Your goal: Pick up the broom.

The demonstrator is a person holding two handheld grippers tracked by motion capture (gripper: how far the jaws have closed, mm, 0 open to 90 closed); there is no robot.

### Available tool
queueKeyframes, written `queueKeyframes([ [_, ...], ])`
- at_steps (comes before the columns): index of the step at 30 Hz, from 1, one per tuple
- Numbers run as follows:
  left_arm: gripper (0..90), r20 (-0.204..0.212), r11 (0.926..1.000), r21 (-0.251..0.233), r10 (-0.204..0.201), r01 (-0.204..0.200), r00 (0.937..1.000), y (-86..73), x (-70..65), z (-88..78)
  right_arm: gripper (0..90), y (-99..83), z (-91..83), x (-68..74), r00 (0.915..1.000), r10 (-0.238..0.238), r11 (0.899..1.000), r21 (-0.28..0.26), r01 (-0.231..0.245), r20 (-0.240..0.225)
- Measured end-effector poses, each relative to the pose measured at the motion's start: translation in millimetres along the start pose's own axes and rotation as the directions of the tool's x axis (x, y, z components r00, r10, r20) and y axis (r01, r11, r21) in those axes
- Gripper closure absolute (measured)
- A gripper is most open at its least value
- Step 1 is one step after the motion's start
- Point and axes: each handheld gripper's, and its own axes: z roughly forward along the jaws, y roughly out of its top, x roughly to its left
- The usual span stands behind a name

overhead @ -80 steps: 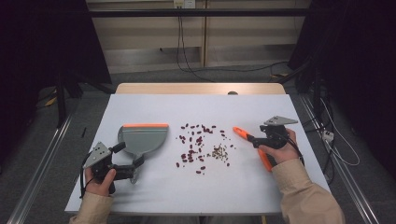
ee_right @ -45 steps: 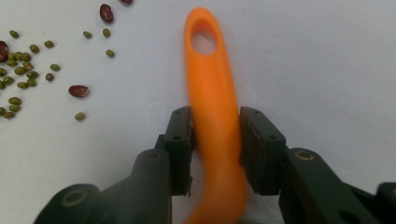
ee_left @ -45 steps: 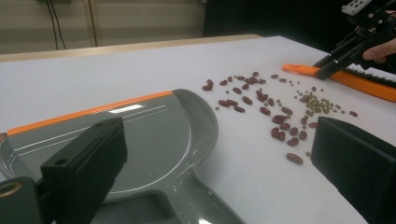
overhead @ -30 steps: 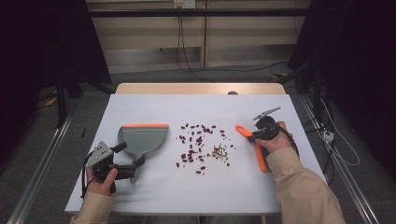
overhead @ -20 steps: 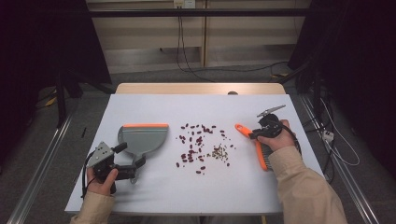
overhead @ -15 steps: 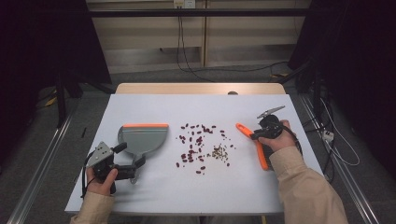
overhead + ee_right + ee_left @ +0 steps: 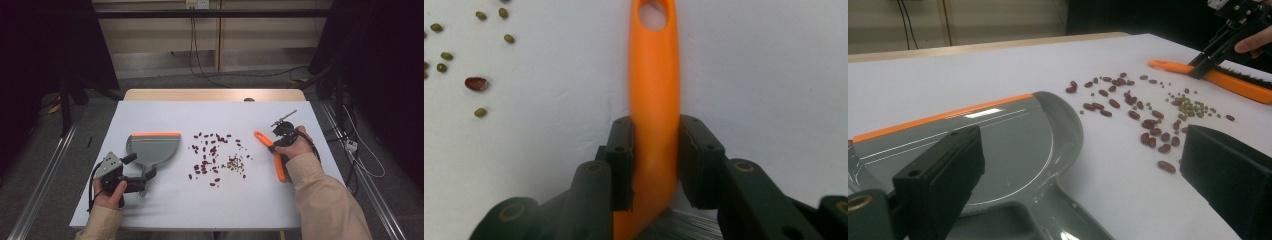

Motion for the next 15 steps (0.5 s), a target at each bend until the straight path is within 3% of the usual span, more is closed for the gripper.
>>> queueKeyframes([
  [6, 3.9, -0.004, 1.0, -0.005, -0.003, 0.003, 1.0, 0.5, 0.2, -1.9, 70.8, -4.0, -0.9, -2.8, 0.9998, 0.014, 0.999, -0.03, -0.015, -0.016],
  [10, 3.9, -0.006, 1.0, -0.009, -0.004, 0.004, 1.0, 0.7, 0.7, -2.1, 70.9, -2.2, -2.1, -0.3, 1.0, 0.006, 1.0, -0.021, -0.006, 0.001],
  [15, 3.9, -0.008, 0.9999, -0.011, -0.006, 0.006, 1.0, 0.9, 0.6, -2.1, 70.9, -4.2, -6.2, 2.9, 0.9999, -0.005, 0.998, -0.056, 0.005, 0.014],
])
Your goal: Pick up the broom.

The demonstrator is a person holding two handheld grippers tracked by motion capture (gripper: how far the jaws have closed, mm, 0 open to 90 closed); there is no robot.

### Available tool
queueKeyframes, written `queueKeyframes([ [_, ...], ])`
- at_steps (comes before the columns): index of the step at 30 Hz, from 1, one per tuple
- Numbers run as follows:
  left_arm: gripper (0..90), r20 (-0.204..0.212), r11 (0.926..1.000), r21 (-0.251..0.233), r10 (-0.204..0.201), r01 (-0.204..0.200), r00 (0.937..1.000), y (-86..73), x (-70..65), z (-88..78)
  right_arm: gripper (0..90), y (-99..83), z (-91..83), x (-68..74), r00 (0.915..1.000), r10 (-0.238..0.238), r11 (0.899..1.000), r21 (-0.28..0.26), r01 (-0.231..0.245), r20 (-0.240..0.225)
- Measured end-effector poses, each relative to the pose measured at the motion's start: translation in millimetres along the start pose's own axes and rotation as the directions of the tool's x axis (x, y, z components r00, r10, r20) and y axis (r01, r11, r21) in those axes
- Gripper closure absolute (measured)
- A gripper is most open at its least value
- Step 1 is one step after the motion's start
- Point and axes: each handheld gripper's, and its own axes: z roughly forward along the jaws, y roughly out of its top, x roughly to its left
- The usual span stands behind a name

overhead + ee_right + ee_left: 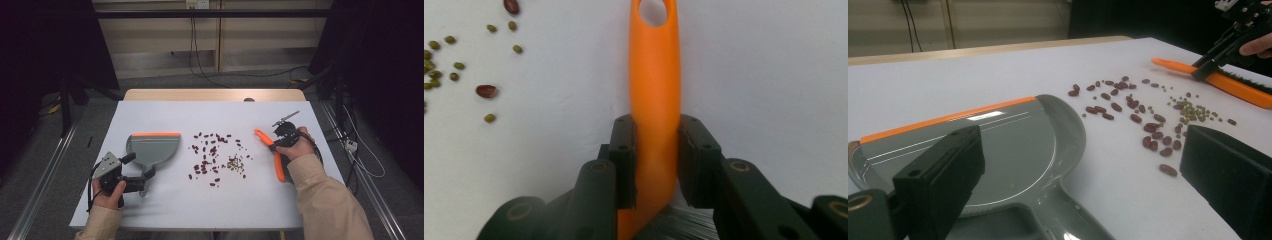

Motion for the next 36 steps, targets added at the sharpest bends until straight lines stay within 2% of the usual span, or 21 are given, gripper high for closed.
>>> queueKeyframes([
  [1, 4.0, 0.0, 1.0, 0.0, 0.006, -0.006, 1.0, 0.1, 0.0, -0.1, 70.9, -0.9, -5.7, -0.3, 0.9999, 0.009, 0.999, -0.044, -0.008, 0.006],
  [3, 3.9, 0.0, 1.0, 0.001, 0.002, -0.002, 1.0, 0.3, -0.7, 0.2, 70.9, -1.4, -9.2, -0.8, 0.9999, 0.014, 0.998, -0.053, -0.015, -0.003],
  [6, 4.0, -0.003, 1.0, -0.001, 0.005, -0.005, 1.0, 1.3, -1.3, 0.7, 70.9, -4.4, -20.5, -1.2, 0.9996, 0.027, 0.991, -0.128, -0.028, -0.008],
  [11, 3.9, -0.006, 0.9998, -0.013, 0.015, -0.015, 0.9999, 5.1, -2.9, 1.8, 70.8, -14.9, -39.3, 2.7, 0.9995, 0.032, 0.962, -0.271, -0.029, 0.008],
  [12, 4.0, -0.007, 0.9998, -0.014, 0.016, -0.016, 0.9999, 6.3, -3.5, 1.6, 70.8, -18.0, -43.5, 3.6, 0.9991, 0.038, 0.95, -0.31, -0.03, 0.02],
  [13, 4.0, -0.006, 0.9996, -0.019, 0.02, -0.02, 0.9998, 7.5, -3.9, 1.6, 70.8, -24.7, -51.0, 4.4, 0.9987, 0.049, 0.923, -0.384, -0.039, 0.017],
  [14, 4.0, -0.005, 0.9996, -0.023, 0.016, -0.016, 0.9999, 8.7, -5.2, 1.7, 70.8, -24.7, -51.0, 4.4, 0.9987, 0.049, 0.923, -0.384, -0.039, 0.017],
  [16, 4.0, -0.002, 0.9994, -0.027, 0.022, -0.022, 0.9998, 11.6, -8.0, 2.0, 70.8, -31.6, -57.4, 6.6, 0.9981, 0.059, 0.896, -0.443, -0.043, 0.021],
  [18, 4.0, 0.003, 0.9992, -0.029, 0.027, -0.027, 0.9996, 15.5, -11.6, 3.0, 70.8, -39.0, -61.9, 9.4, 0.9968, 0.078, 0.862, -0.503, -0.059, 0.016],
  [20, 4.0, 0.017, 0.9992, -0.035, 0.022, -0.021, 0.9996, 20.0, -16.2, 5.0, 70.8, -45.8, -65.0, 12.5, 0.9962, 0.083, 0.835, -0.548, -0.056, 0.025],
  [25, 4.1, 0.052, 0.9984, -0.031, 0.048, -0.047, 0.9975, 29.3, -31.7, 14.7, 70.7, -60.8, -70.7, 17.6, 0.9957, 0.093, 0.77, -0.635, -0.067, 0.007],
  [26, 4.1, 0.062, 0.9981, -0.032, 0.055, -0.053, 0.9966, 31.0, -35.0, 17.1, 70.7, -62.8, -72.0, 17.6, 0.9959, 0.091, 0.766, -0.639, -0.069, 0.002],
  [27, 4.2, 0.07, 0.9976, -0.029, 0.064, -0.062, 0.9955, 33.3, -39.2, 19.5, 70.7, -65.9, -76.0, 18.2, 0.9961, 0.088, 0.753, -0.655, -0.063, 0.006],
  [29, 4.2, 0.082, 0.9969, -0.029, 0.075, -0.073, 0.9938, 36.1, -45.1, 23.2, 70.7, -67.5, -78.8, 18.6, 0.9961, 0.088, 0.734, -0.676, -0.064, 0.001],
  [30, 4.2, 0.09, 0.9965, -0.029, 0.081, -0.078, 0.9927, 37.8, -48.2, 25.1, 70.7, -67.5, -78.8, 18.6, 0.9961, 0.088, 0.734, -0.676, -0.064, 0.001],
  [31, 4.2, 0.096, 0.9956, -0.029, 0.091, -0.089, 0.9912, 39.5, -51.0, 27.1, 70.7, -68.8, -82.2, 19.5, 0.9975, 0.071, 0.712, -0.7, -0.052, -0.002],
  [32, 4.2, 0.106, 0.9957, -0.03, 0.091, -0.088, 0.9902, 41.0, -54.3, 29.3, 70.7, -68.8, -82.2, 19.5, 0.9975, 0.071, 0.712, -0.7, -0.052, -0.002],
  [33, 4.2, 0.113, 0.9954, -0.032, 0.093, -0.09, 0.9892, 42.4, -57.4, 31.5, 70.7, -69.0, -83.9, 19.9, 0.9982, 0.059, 0.702, -0.711, -0.045, -0.006],
  [34, 4.2, 0.12, 0.995, -0.03, 0.099, -0.096, 0.9879, 43.7, -60.1, 33.6, 70.7, -69.0, -85.1, 20.5, 0.998, 0.062, 0.7, -0.712, -0.053, -0.014],
  [35, 4.2, 0.129, 0.9948, -0.032, 0.1, -0.097, 0.9865, 45.0, -63.0, 36.2, 70.7, -69.3, -86.0, 21.5, 0.9983, 0.057, 0.688, -0.724, -0.049, -0.013],
  [36, 4.2, 0.136, 0.9945, -0.033, 0.103, -0.099, 0.9853, 46.2, -65.6, 38.4, 70.7, -68.7, -87.0, 22.3, 0.9986, 0.048, 0.685, -0.727, -0.048, -0.021],
])
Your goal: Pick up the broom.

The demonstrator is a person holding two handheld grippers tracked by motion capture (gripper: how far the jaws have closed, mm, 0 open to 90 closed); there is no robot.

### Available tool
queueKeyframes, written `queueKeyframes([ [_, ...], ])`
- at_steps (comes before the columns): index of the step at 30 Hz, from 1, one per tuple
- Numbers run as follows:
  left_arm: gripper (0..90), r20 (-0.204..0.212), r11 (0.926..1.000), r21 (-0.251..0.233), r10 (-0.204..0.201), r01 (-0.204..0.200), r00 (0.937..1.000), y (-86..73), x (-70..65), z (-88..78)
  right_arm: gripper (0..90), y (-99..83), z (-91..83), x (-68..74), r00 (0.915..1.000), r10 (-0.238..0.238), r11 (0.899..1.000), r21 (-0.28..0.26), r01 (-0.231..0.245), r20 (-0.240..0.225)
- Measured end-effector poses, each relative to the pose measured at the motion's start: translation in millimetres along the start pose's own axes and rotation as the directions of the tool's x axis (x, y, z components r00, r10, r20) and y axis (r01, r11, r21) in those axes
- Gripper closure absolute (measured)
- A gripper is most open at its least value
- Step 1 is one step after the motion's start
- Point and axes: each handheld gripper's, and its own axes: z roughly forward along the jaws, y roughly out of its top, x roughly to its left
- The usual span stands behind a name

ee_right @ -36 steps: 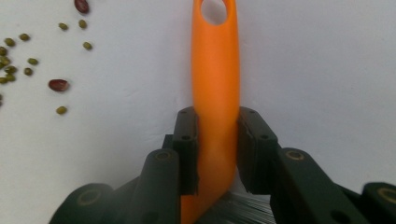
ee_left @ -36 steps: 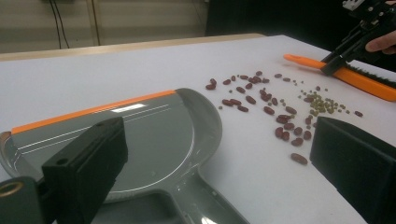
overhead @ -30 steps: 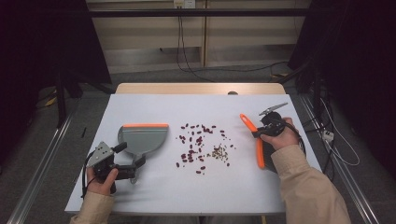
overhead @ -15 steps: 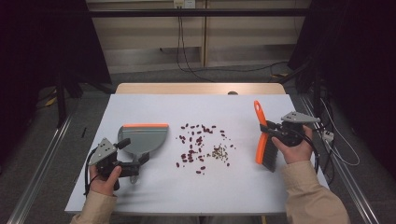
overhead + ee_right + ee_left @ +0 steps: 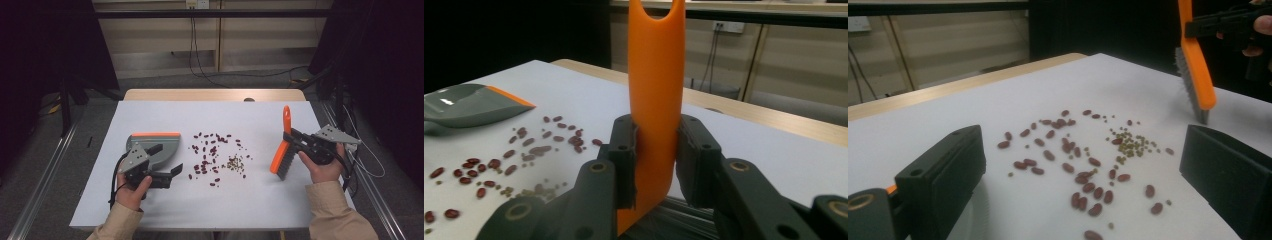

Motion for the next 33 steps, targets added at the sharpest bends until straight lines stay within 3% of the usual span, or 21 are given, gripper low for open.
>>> queueKeyframes([
  [6, 4.2, 0.051, 1.0, 0.008, 0.005, -0.005, 0.9987, 9.4, -14.9, 19.6, 70.7, 7.9, 0.9, 6.3, 0.9995, 0.013, 0.998, -0.054, -0.015, -0.03],
  [12, 4.3, 0.143, 0.9993, 0.035, 0.009, -0.014, 0.9897, 18.0, -37.4, 54.4, 70.7, 21.7, 10.6, 17.3, 0.9979, 0.007, 0.995, -0.099, -0.014, -0.065],
  [18, 5.9, 0.187, 0.9977, 0.068, -0.017, 0.004, 0.9822, 21.5, -51.3, 88.7, 70.7, 34.3, 23.3, 30.4, 0.9946, 0.002, 0.994, -0.107, -0.013, -0.103],
  [20, 9.6, 0.203, 0.9969, 0.079, -0.021, 0.005, 0.979, 22.1, -54.4, 97.3, 70.7, 36.3, 27.7, 33.6, 0.9937, 0.005, 0.994, -0.108, -0.017, -0.112],
  [21, 17.1, 0.217, 0.9972, 0.074, -0.031, 0.015, 0.9757, 22.7, -55.6, 101.3, 70.7, 37.6, 32.3, 37.5, 0.9926, 0.01, 0.994, -0.111, -0.024, -0.121],
  [22, 17.1, 0.223, 0.9969, 0.077, -0.029, 0.012, 0.9744, 23.8, -57.2, 104.6, 70.7, 37.6, 32.3, 37.5, 0.9926, 0.01, 0.994, -0.111, -0.024, -0.121],
  [28, 24.1, 0.222, 0.9929, 0.119, -0.031, 0.005, 0.9746, 30.9, -63.8, 127.9, 70.7, 41.0, 50.7, 52.6, 0.9871, 0.0, 0.995, -0.101, -0.016, -0.16],
  [30, 25.0, 0.199, 0.9885, 0.151, -0.026, -0.004, 0.9797, 31.3, -65.1, 136.0, 70.7, 41.5, 53.2, 55.3, 0.9868, 0.0, 0.995, -0.1, -0.016, -0.162],
  [31, 26.9, 0.185, 0.9859, 0.167, -0.036, 0.005, 0.982, 31.1, -64.9, 139.7, 70.7, 42.2, 55.8, 57.7, 0.9849, 0.003, 0.995, -0.093, -0.019, -0.173],
  [33, 31.9, 0.187, 0.9849, 0.171, -0.059, 0.026, 0.9807, 30.2, -63.7, 145.1, 70.6, 43.3, 59.8, 62.3, 0.9832, -0.007, 0.996, -0.086, -0.009, -0.182],
])
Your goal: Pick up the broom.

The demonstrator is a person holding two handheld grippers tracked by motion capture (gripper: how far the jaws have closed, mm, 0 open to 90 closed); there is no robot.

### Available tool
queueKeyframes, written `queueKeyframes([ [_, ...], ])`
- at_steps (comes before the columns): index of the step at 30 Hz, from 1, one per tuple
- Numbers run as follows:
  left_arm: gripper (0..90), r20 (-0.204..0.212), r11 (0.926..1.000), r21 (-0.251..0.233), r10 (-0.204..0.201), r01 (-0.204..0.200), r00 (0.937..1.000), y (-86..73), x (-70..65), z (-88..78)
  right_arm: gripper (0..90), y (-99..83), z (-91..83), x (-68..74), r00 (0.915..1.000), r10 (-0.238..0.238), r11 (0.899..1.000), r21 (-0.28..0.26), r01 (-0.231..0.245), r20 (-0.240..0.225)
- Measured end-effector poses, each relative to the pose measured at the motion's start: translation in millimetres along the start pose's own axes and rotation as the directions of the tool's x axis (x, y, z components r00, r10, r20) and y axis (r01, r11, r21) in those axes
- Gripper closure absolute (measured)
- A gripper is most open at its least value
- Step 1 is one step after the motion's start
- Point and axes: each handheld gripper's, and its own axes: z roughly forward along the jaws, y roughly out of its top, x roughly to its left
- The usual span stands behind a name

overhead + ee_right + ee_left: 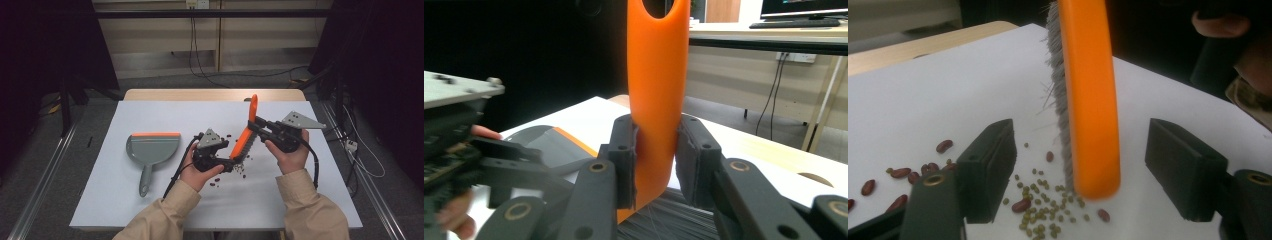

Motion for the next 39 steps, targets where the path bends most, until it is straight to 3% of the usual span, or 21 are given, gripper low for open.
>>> queueKeyframes([
  [1, 37.5, -0.006, 1.0, 0.002, 0.004, -0.004, 1.0, -0.2, 0.1, 1.0, 70.6, 0.4, 2.9, 1.6, 1.0, 0.0, 1.0, 0.007, 0.0, -0.006],
  [2, 50.6, -0.013, 0.9999, 0.01, 0.012, -0.011, 0.9998, -0.6, 0.5, 0.8, 70.6, 0.2, 5.2, 3.5, 0.9999, 0.002, 1.0, 0.007, -0.002, -0.01],
  [3, 64.8, -0.002, 0.9999, 0.012, -0.008, 0.008, 1.0, -1.1, 0.7, 0.6, 70.5, 0.1, 7.4, 4.9, 0.9999, 0.001, 1.0, 0.011, -0.001, -0.015],
  [4, 68.5, -0.012, 0.9997, 0.022, -0.012, 0.012, 0.9998, -1.2, 1.1, 0.1, 70.4, -0.1, 9.8, 6.3, 0.9998, 0.009, 1.0, 0.018, -0.008, -0.018],
  [7, 69.6, -0.038, 0.9982, 0.047, -0.035, 0.037, 0.9986, -1.4, 1.6, -2.2, 70.1, -0.6, 16.9, 10.3, 0.9997, 0.014, 0.999, 0.031, -0.013, -0.021],
  [8, 70.2, -0.058, 0.9985, 0.034, -0.04, 0.042, 0.9975, -1.8, 2.9, -5.1, 69.4, 0.3, 20.3, 12.6, 0.9991, 0.038, 0.999, 0.031, -0.038, -0.016],
  [11, 70.5, -0.07, 0.9987, 0.014, -0.049, 0.05, 0.9963, -2.3, 4.4, -8.2, 68.1, 1.9, 22.5, 15.0, 0.9992, 0.036, 0.999, 0.021, -0.036, -0.014],
  [12, 70.6, -0.076, 0.9981, 0.007, -0.06, 0.06, 0.9953, -2.6, 4.7, -9.3, 60.2, 3.0, 25.6, 16.8, 0.9986, 0.053, 0.998, 0.039, -0.052, -0.005],
  [16, 70.7, -0.112, 0.9972, -0.011, -0.075, 0.074, 0.9909, -4.5, 7.1, -12.8, 54.1, 1.9, 30.1, 21.1, 0.9983, 0.059, 0.997, 0.05, -0.059, 0.005],
  [20, 70.8, -0.143, 0.9956, -0.033, -0.092, 0.088, 0.9855, -6.6, 10.7, -16.9, 44.8, -3.5, 32.5, 25.7, 0.9928, 0.119, 0.991, 0.059, -0.12, 0.012],
  [28, 70.8, -0.204, 0.996, -0.054, -0.081, 0.071, 0.9756, -6.2, 12.6, -20.6, 40.3, -15.1, 42.1, 31.7, 0.9786, 0.2, 0.974, 0.101, -0.204, 0.047],
  [32, 70.7, -0.227, 0.9962, -0.067, -0.07, 0.056, 0.9714, -6.9, 8.5, -19.3, 39.3, -18.5, 50.7, 36.7, 0.97, 0.241, 0.965, 0.098, -0.243, 0.034],
  [35, 70.4, -0.243, 0.9944, -0.09, -0.075, 0.055, 0.9672, -7.9, 6.5, -20.6, 40.7, -18.7, 55.2, 40.3, 0.962, 0.266, 0.958, 0.096, -0.271, 0.062],
  [37, 69.8, -0.253, 0.9946, -0.099, -0.057, 0.032, 0.9658, -7.0, 2.7, -20.8, 37.9, -18.5, 58.4, 42.5, 0.9544, 0.288, 0.951, 0.092, -0.294, 0.079],
  [39, 68.9, -0.262, 0.9939, -0.108, -0.048, 0.02, 0.9637, -5.9, -0.9, -20.9, 36.2, -17.0, 61.9, 46.4, 0.9542, 0.281, 0.952, 0.097, -0.291, 0.103],
])
